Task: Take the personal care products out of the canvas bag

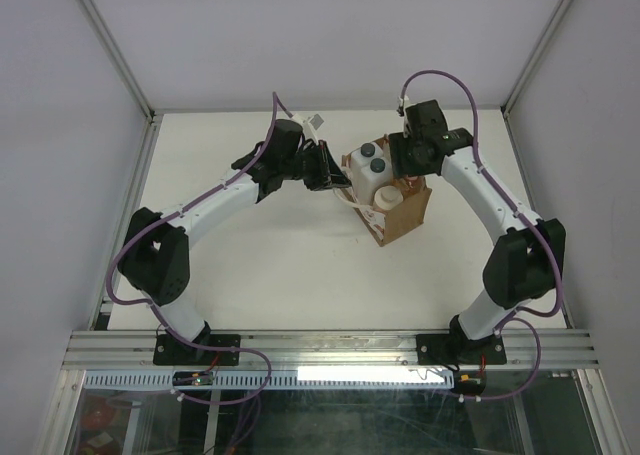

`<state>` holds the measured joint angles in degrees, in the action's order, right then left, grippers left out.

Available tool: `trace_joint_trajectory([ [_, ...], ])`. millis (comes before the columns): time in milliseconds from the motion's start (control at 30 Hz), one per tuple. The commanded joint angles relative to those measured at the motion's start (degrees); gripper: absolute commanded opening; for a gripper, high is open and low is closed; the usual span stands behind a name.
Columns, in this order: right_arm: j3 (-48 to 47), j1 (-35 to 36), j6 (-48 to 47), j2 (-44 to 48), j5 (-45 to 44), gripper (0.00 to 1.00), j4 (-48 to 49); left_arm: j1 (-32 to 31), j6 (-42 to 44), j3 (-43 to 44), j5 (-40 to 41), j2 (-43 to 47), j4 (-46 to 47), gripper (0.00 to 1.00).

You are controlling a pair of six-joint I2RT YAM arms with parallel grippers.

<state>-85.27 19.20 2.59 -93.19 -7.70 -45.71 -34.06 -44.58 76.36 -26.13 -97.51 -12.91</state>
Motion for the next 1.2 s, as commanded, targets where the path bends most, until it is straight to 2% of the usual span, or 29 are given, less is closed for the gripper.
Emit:
trace_joint_trajectory([
  [0,1.9,-0.3,0.1,3.8,0.6,0.62,5.1,0.1,-1.1,2.0,-2.5,-0.2,1.2,0.02],
  [433,19.0,-1.9,-1.1,17.1,4.5,0.57,27.1,0.1,-0.7,2.6,-4.1,-1.3,1.2,0.0],
  [533,22.8,-2.3,-2.2,18.2,6.5,0.61,31.7,0.1,-0.5,2.9,-4.6,-1.8,1.2,0.0],
  [600,24.0,-2.3,-2.5,18.3,7.1,0.55,33.6,0.1,-0.4,3.1,-4.8,-2.0,1.2,0.0],
  [667,25.4,-2.4,-3.0,18.8,7.5,0.42,36.0,0.1,-0.4,3.5,-5.1,-2.3,1.0,0.0],
  [733,27.0,-2.4,-3.9,19.5,7.9,0.39,38.5,0.1,-0.1,4.0,-5.2,-2.5,0.3,0.0],
  [1167,33.0,-2.3,-5.4,19.9,8.2,0.45,43.5,0.1,-1.1,5.4,-5.6,-4.0,-0.1,0.0],
])
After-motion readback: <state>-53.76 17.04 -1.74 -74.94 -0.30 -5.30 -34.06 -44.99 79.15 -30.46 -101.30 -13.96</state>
